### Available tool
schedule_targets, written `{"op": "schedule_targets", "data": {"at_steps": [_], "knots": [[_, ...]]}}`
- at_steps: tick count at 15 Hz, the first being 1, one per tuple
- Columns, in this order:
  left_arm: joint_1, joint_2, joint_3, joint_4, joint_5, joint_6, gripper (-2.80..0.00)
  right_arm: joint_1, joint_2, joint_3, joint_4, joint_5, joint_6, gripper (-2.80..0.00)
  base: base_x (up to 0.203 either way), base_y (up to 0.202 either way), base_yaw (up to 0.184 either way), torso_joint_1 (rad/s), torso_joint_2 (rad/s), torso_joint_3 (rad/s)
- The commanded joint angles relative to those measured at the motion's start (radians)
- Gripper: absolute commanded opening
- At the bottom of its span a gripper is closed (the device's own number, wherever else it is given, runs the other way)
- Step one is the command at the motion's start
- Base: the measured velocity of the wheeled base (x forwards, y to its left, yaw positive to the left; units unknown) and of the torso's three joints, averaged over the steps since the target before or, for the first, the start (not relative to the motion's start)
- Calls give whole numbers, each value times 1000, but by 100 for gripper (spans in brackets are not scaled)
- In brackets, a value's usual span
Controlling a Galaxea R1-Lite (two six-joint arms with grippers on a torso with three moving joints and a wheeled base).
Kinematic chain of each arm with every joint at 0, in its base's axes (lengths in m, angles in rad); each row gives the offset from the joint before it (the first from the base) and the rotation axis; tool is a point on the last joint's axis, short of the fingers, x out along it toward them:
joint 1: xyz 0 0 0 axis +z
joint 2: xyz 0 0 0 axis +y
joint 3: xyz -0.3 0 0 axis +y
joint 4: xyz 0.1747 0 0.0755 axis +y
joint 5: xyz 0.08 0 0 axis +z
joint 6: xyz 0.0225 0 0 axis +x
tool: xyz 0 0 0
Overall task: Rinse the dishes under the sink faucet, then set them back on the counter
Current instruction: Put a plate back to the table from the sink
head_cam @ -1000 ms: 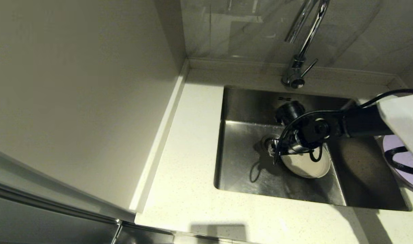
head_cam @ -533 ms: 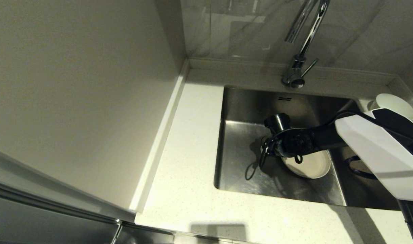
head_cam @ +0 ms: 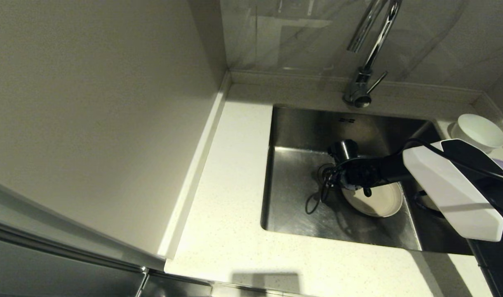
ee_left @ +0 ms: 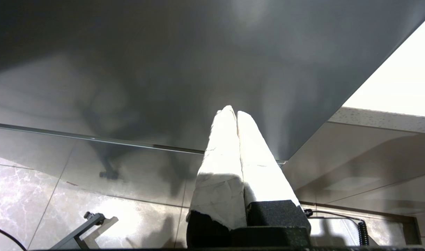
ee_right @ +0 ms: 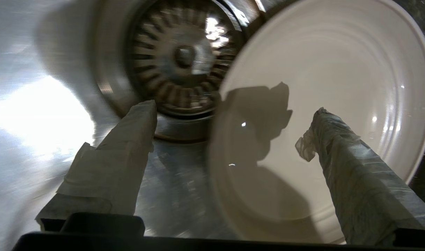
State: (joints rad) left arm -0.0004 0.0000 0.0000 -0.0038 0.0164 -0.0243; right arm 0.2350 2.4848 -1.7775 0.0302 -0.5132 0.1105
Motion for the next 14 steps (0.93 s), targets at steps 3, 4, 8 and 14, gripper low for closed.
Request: {"op": "schedule_targets", "data": {"at_steps": [3, 4, 8, 14], "knots": [[0, -2, 0, -1, 0, 0, -280, -25, 44, -15, -37, -5, -37, 0, 0, 0, 0, 0, 0, 0], [0, -2, 0, -1, 0, 0, -280, -32, 50, -15, -65, -5, -64, 0, 0, 0, 0, 0, 0, 0], [0, -2, 0, -1, 0, 0, -280, -44, 44, -15, -90, -2, -103, 0, 0, 0, 0, 0, 0, 0], [0, -2, 0, -1, 0, 0, -280, -43, 26, 4, -89, -1, -103, 0, 0, 0, 0, 0, 0, 0]]}}
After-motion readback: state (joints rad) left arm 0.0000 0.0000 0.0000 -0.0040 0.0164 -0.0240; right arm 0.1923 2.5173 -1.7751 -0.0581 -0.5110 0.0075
